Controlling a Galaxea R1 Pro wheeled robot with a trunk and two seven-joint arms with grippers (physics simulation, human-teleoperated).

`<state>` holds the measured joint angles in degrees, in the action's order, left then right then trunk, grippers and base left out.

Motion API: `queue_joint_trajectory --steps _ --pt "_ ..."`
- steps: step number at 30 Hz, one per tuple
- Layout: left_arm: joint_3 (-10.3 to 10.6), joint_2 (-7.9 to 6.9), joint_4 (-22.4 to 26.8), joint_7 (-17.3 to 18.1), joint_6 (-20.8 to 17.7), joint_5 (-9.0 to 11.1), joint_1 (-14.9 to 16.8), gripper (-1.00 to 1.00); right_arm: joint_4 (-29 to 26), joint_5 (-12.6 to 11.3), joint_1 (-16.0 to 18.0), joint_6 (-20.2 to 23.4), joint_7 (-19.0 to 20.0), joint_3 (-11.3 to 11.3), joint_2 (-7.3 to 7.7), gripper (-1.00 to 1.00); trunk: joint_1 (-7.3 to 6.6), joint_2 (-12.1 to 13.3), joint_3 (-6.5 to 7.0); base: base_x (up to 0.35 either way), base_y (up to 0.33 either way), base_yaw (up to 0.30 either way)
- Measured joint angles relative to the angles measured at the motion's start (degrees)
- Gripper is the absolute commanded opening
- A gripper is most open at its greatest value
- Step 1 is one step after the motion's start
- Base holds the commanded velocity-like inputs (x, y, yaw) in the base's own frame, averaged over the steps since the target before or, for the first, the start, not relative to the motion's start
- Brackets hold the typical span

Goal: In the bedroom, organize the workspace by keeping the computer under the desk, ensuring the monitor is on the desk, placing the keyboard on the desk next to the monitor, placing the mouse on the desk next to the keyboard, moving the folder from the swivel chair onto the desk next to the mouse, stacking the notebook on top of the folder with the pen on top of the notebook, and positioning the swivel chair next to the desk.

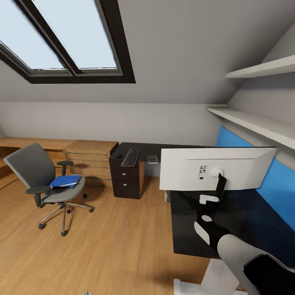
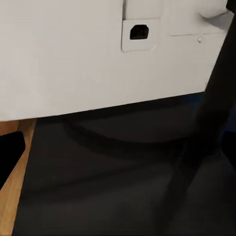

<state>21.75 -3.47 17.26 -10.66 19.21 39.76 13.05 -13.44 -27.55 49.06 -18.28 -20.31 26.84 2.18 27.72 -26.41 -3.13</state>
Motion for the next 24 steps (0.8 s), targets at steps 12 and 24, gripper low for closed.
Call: queue_joint_trajectory --steps 12,24 --pt "0.0 0.0 0.0 -0.06 -0.02 0.08 0.0 1.0 0.04 1.48 0.01 -0.17 0.07 -0.12 0.07 1.0 0.01 0.0 0.0 0.006 0.157 0.0" --pt "0.08 0.15 -0.09 -0.18 -0.02 0.1 0.0 1.0 -13.14 0.75 0.61 21.99 -0.1 -2.13 1.89 1.0 0.01 -0.01 0.01 0.0 0.002 0.0"
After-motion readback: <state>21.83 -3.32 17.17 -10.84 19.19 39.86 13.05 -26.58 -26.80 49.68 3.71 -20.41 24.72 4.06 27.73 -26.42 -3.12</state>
